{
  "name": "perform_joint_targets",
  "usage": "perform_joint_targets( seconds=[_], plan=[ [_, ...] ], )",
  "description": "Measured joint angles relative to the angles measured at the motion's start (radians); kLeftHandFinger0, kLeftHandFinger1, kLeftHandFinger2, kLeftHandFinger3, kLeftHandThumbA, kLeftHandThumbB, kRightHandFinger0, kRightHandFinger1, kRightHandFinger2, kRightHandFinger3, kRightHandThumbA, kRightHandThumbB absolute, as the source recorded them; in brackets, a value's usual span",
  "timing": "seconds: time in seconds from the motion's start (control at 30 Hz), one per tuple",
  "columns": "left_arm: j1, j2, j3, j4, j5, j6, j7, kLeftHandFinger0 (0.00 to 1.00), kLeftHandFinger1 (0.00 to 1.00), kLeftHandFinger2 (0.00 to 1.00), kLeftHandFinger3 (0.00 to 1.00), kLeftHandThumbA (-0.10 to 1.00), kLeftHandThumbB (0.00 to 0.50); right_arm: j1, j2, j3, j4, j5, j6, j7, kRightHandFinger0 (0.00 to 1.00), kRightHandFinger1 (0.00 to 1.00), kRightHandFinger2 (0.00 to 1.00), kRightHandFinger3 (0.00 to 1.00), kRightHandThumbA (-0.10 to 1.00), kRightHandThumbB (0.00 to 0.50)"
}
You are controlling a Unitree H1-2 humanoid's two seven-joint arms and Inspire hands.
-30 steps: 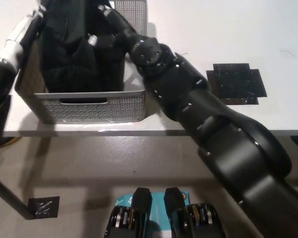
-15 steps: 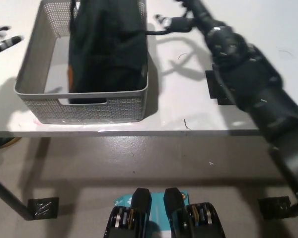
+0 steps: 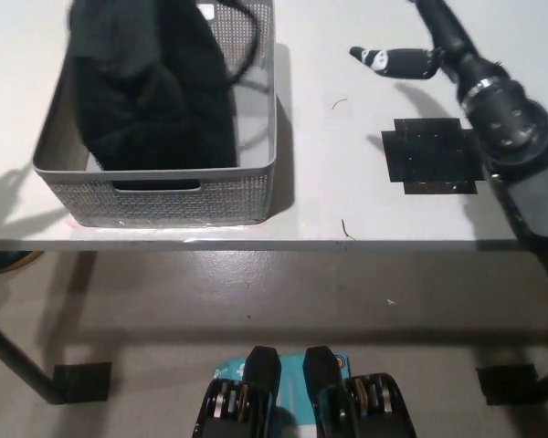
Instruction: Use both hands to pick up a lunch bag on the right hand side and place it into a container on the left hand side
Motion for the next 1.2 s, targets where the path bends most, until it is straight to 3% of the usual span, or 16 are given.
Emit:
perform_joint_targets(
  seconds=[0.13,0.17,0.2,0.23,0.27,0.33,0.37,0.47,0.53,0.6,0.63,0.7,0.77,0.9,1.03,1.2],
  plan=[
    [-0.004,0.009,0.044,-0.029,-0.009,-0.008,-0.042,0.81,0.76,0.86,1.00,1.00,0.228,0.000,-0.019,-0.017,-0.028,-0.010,0.017,0.016,1.00,1.00,1.00,1.00,0.90,0.071],
    [-0.003,0.009,0.051,-0.036,-0.011,-0.008,-0.051,0.86,0.81,0.86,0.98,1.00,0.247,0.000,-0.020,-0.024,-0.028,-0.011,0.018,0.020,1.00,1.00,1.00,1.00,0.96,0.106],
    [-0.002,0.007,0.056,-0.043,-0.014,-0.008,-0.060,0.86,0.81,0.86,0.98,1.00,0.247,0.003,-0.020,-0.034,-0.031,-0.011,0.020,0.023,1.00,1.00,1.00,1.00,0.96,0.106],
    [0.002,0.003,0.069,-0.052,-0.020,-0.009,-0.066,0.96,0.90,0.94,1.00,1.00,0.281,0.012,-0.019,-0.048,-0.045,-0.010,0.020,0.026,1.00,1.00,1.00,1.00,1.00,0.132],
    [0.011,-0.004,0.092,-0.065,-0.029,-0.011,-0.068,1.00,0.97,1.00,1.00,1.00,0.265,0.024,-0.019,-0.062,-0.064,-0.007,0.019,0.028,1.00,1.00,1.00,1.00,1.00,0.131],
    [0.033,-0.018,0.135,-0.099,-0.047,-0.010,-0.066,1.00,1.00,1.00,1.00,1.00,0.208,0.056,-0.015,-0.091,-0.108,0.000,0.017,0.030,1.00,1.00,1.00,1.00,1.00,0.139],
    [0.078,-0.042,0.193,-0.158,-0.067,-0.011,-0.057,1.00,1.00,1.00,1.00,1.00,0.225,0.099,-0.008,-0.115,-0.169,0.014,0.013,0.030,1.00,1.00,1.00,1.00,1.00,0.118],
    [0.181,-0.116,0.273,-0.276,-0.095,-0.008,-0.034,1.00,1.00,1.00,1.00,1.00,0.281,0.211,0.020,-0.137,-0.294,0.032,0.009,0.031,1.00,1.00,1.00,1.00,1.00,0.176],
    [0.235,-0.170,0.302,-0.336,-0.108,-0.007,-0.024,1.00,1.00,1.00,1.00,1.00,0.263,0.281,0.042,-0.141,-0.355,0.040,0.007,0.031,1.00,1.00,1.00,1.00,1.00,0.180],
    [0.292,-0.238,0.328,-0.393,-0.124,-0.007,-0.011,1.00,1.00,1.00,1.00,1.00,0.315,0.348,0.065,-0.143,-0.427,0.052,0.006,0.031,1.00,1.00,1.00,1.00,1.00,0.228],
    [0.310,-0.263,0.333,-0.411,-0.129,-0.007,-0.008,1.00,1.00,1.00,1.00,1.00,0.385,0.374,0.074,-0.143,-0.451,0.055,0.005,0.031,1.00,1.00,1.00,1.00,1.00,0.315],
    [0.384,-0.363,0.351,-0.487,-0.155,-0.005,0.009,1.00,1.00,1.00,1.00,1.00,0.355,0.472,0.108,-0.142,-0.544,0.063,0.003,0.031,1.00,1.00,1.00,1.00,1.00,0.263],
    [0.434,-0.434,0.362,-0.533,-0.168,-0.005,0.021,1.00,1.00,1.00,1.00,1.00,0.371,0.539,0.129,-0.139,-0.606,0.068,-0.001,0.031,1.00,1.00,1.00,1.00,1.00,0.217],
    [0.545,-0.594,0.376,-0.648,-0.187,-0.005,0.053,1.00,1.00,1.00,1.00,1.00,0.341,0.693,0.168,-0.132,-0.741,0.082,-0.017,0.031,1.00,1.00,1.00,1.00,1.00,0.189],
    [0.668,-0.759,0.389,-0.761,-0.227,-0.008,0.094,1.00,1.00,1.00,1.00,1.00,0.336,0.868,0.206,-0.122,-0.884,0.102,-0.075,0.032,1.00,1.00,1.00,1.00,1.00,0.219],
    [0.749,-0.863,0.405,-0.792,-0.272,-0.014,0.120,1.00,1.00,1.00,1.00,1.00,0.316,1.004,0.235,-0.112,-0.931,0.129,-0.150,0.038,1.00,1.00,1.00,1.00,1.00,0.255]
  ],
)
